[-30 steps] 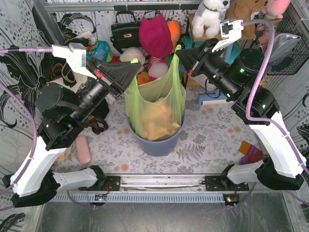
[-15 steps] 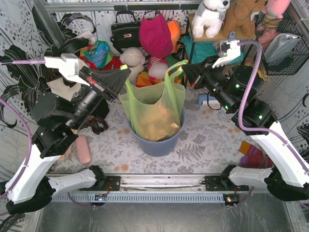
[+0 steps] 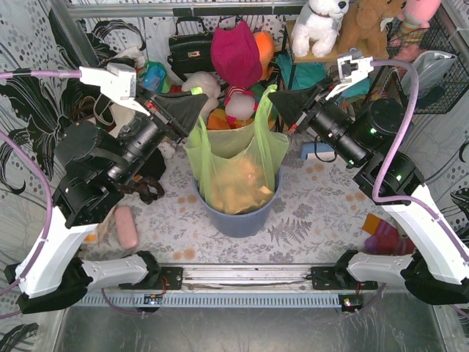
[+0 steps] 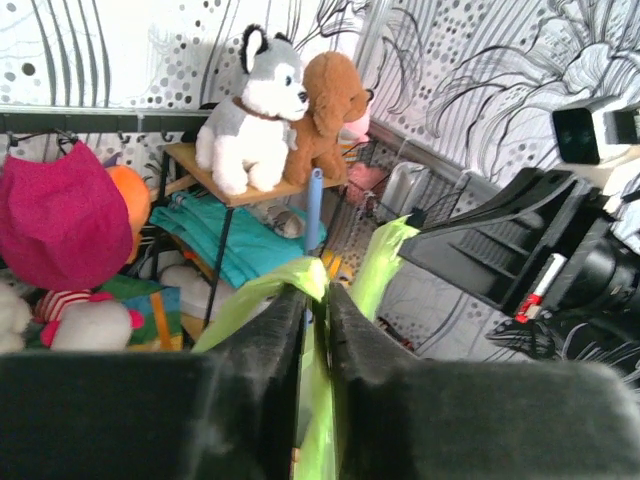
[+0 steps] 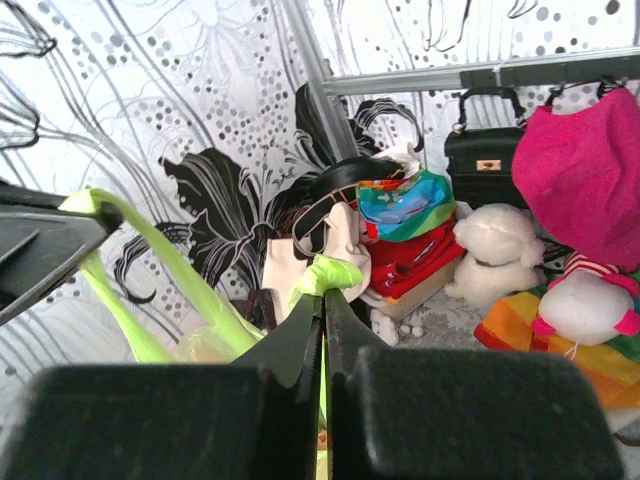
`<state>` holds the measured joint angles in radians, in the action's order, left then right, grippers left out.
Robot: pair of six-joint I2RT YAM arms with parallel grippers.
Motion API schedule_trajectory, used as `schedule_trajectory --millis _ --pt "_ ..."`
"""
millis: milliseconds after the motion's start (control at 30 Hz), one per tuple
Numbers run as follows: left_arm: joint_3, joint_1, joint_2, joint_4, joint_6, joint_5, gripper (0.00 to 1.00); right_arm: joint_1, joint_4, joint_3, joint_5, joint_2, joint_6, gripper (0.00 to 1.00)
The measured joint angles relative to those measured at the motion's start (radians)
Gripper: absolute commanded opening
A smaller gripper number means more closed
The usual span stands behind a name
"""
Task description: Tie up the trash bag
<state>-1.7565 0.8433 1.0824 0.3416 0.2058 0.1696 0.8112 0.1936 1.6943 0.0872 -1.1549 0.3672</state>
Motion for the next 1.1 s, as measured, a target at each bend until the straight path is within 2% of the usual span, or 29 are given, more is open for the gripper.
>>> schedule_trajectory --millis 100,167,200,233,367,533,700,833,933,1100 --pt "0.004 0.000 0.001 0.019 0.003 0.011 0.46 0.000 -0.001 0.000 -0.048 -0.004 -0.022 0.00" --pt "0.009 0.000 -0.010 0.021 0.010 0.016 0.50 0.000 -0.001 0.000 -0.069 -0.005 -0.037 0.03" --pt "0.011 0.000 -0.019 0.021 0.014 0.016 0.52 0.000 -0.001 0.000 -0.077 -0.006 -0.045 0.13" --pt "0.010 0.000 -0.028 0.021 0.020 0.011 0.53 0.000 0.001 0.003 -0.081 -0.009 -0.049 0.18" --pt "-0.071 0.000 -0.033 0.050 0.046 -0.072 0.55 0.000 0.002 0.033 -0.088 -0.028 -0.072 0.34" --pt "-0.208 0.000 0.003 0.055 0.101 -0.256 0.62 0.000 0.020 0.089 -0.087 -0.045 -0.071 0.52" --pt "-0.267 0.000 0.066 0.051 0.181 -0.493 0.63 0.000 0.071 0.159 -0.078 -0.061 -0.058 0.54" --pt "-0.206 0.000 0.119 0.024 0.262 -0.677 0.63 0.000 0.132 0.214 -0.065 -0.083 -0.043 0.53" --pt "-0.092 0.000 0.132 0.020 0.302 -0.727 0.63 0.000 0.195 0.257 -0.065 -0.106 -0.037 0.53" --pt "0.028 0.000 0.126 0.013 0.356 -0.730 0.61 0.000 0.283 0.302 -0.065 -0.145 -0.023 0.54"
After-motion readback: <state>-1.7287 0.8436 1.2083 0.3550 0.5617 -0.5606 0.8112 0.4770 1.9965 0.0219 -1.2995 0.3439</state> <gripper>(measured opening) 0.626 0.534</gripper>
